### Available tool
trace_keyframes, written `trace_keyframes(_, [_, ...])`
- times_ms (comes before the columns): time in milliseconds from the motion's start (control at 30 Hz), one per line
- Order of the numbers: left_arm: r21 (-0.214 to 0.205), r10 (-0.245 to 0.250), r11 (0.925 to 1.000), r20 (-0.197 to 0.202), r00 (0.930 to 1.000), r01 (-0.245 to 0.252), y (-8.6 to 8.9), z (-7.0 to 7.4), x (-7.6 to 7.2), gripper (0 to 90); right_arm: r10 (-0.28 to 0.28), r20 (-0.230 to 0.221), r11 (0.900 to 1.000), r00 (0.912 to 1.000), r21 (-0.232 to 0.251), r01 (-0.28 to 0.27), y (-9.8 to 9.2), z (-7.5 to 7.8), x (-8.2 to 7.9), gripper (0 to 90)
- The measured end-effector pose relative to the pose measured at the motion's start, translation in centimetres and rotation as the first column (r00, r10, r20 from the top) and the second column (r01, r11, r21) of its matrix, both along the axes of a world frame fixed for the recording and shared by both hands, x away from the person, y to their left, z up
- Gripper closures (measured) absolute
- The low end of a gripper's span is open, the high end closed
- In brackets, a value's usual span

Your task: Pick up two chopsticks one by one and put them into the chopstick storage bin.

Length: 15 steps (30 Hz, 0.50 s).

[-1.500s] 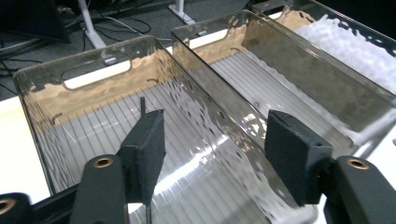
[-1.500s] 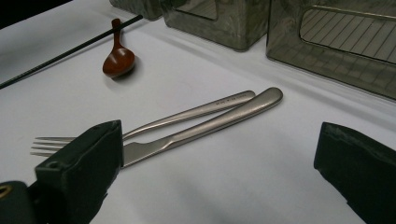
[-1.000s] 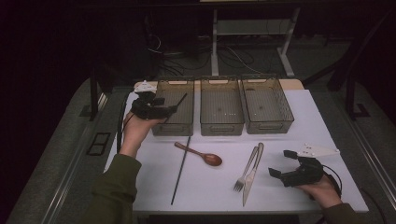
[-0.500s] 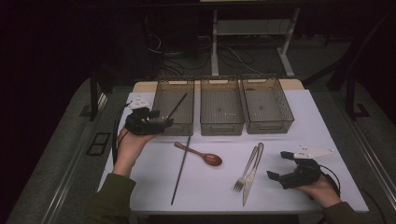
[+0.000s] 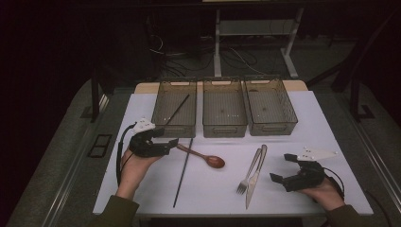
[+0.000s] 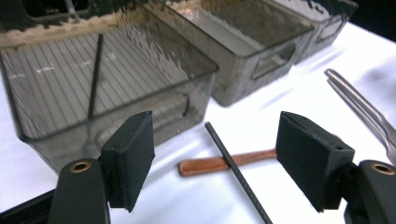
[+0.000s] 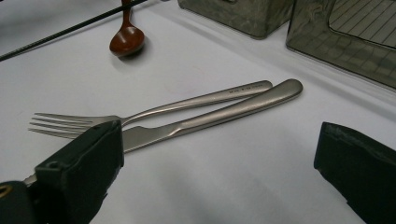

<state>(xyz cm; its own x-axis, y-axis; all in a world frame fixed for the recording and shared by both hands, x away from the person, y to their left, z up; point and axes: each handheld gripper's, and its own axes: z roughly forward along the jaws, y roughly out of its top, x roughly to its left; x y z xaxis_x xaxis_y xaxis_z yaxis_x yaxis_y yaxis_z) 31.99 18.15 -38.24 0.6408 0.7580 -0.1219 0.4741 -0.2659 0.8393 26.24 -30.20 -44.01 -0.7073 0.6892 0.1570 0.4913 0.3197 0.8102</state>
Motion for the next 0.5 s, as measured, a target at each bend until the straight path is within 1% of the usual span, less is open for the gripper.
trace_keyframes(200, [-0.001, 0.001, 1.0, 0.0, 1.0, -0.001, -0.3, -1.1, -1.1, 27.6, -0.004, -0.001, 1.0, 1.0, -0.001, 0.004, 0.0, 0.0, 0.0, 1.0])
trace_keyframes(267, [0.012, -0.006, 0.9999, -0.009, 0.9999, 0.006, -0.5, -1.6, -1.4, 28.3, -0.007, -0.002, 1.0, 1.0, -0.001, 0.007, -0.1, 0.0, 0.0, 1.0])
trace_keyframes(433, [0.023, -0.015, 0.9996, -0.044, 0.9989, 0.016, -0.9, -2.9, -2.1, 30.2, -0.01, 0.004, 1.0, 0.9999, -0.002, 0.01, -0.2, 0.0, 0.0, 1.0])
trace_keyframes(500, [0.023, -0.017, 0.9996, -0.059, 0.9981, 0.018, -1.1, -3.3, -2.4, 33.1, -0.008, 0.003, 1.0, 1.0, -0.005, 0.008, -0.2, 0.0, 0.0, 1.0])
